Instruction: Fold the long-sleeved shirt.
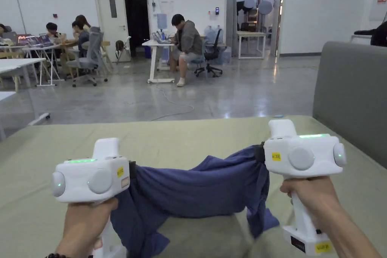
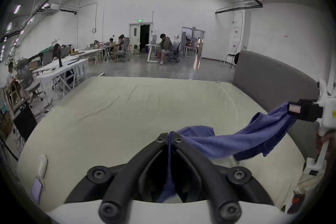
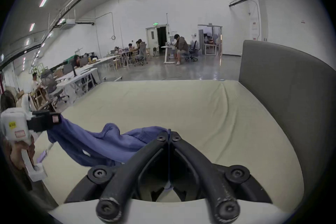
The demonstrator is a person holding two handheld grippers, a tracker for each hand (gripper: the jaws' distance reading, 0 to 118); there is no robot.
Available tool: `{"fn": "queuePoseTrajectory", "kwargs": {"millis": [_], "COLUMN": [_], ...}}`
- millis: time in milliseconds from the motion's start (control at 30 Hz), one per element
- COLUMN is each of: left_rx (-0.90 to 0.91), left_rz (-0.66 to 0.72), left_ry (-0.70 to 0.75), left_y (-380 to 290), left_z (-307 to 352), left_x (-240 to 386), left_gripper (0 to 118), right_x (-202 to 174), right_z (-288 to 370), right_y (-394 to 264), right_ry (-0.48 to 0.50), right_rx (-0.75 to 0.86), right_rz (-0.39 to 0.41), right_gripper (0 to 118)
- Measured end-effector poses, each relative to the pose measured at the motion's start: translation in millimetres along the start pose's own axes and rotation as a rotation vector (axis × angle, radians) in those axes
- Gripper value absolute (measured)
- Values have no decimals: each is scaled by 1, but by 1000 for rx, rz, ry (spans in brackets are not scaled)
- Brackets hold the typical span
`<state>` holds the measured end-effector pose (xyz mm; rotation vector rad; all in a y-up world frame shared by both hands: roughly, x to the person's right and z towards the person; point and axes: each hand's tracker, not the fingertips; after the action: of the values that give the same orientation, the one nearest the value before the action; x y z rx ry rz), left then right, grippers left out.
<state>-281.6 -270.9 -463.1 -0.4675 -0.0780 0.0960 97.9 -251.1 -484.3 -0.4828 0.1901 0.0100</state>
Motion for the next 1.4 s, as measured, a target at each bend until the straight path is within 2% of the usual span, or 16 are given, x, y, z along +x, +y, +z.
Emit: {"fn": "queuePoseTrajectory", "kwargs": {"millis": [167, 333, 500, 667, 700, 733, 767, 800, 833, 1000, 1033, 1067, 1100, 1133, 1300, 1400], "left_rx": [-68, -240, -306, -322, -346, -347, -347, -344, -341, -235, -227, -210, -198, -202, -192, -193], "left_rz": [-116, -69, -83, -69, -67, -57, -51, -41, -35, -28, -26, -29, -37, -49, -12, -25], "left_ry": [58, 73, 81, 59, 46, 45, 52, 50, 39, 12, 16, 14, 17, 31, -22, -18], "left_y": [-129, -233, -279, -282, -279, -275, -270, -268, -262, -222, -215, -210, -205, -202, -201, -206], "left_z": [57, 83, 105, 107, 105, 106, 109, 114, 117, 138, 139, 141, 142, 140, 145, 142], "left_x": [25, 30, 31, 30, 30, 29, 30, 27, 26, 38, 41, 43, 46, 49, 47, 46], "left_gripper": [0, 0, 0, 4, 23, 70, 101, 116, 118, 118, 115, 93, 44, 0, 0, 0], "right_x": [-5, 0, -2, -3, -5, -7, -8, -9, -10, -13, -14, -16, -18, -17, -16, -14], "right_z": [47, 78, 104, 93, 92, 98, 104, 109, 113, 126, 127, 130, 127, 128, 134, 125], "right_y": [-124, -235, -296, -303, -301, -296, -290, -284, -276, -232, -227, -222, -221, -222, -232, -251], "right_ry": [-34, -43, -42, -46, -57, -62, -68, -81, -102, -128, -127, -116, -117, -130, -122, -153], "right_rx": [-128, -373, -567, -569, -563, -540, -523, -508, -481, -387, -374, -365, -366, -333, -384, -447], "right_rz": [15, -8, 34, 35, 53, 57, 60, 56, 50, -6, -22, -35, -61, -82, -113, -167], "right_gripper": [0, 0, 0, 2, 21, 69, 103, 118, 118, 118, 106, 65, 0, 0, 0, 89]}}
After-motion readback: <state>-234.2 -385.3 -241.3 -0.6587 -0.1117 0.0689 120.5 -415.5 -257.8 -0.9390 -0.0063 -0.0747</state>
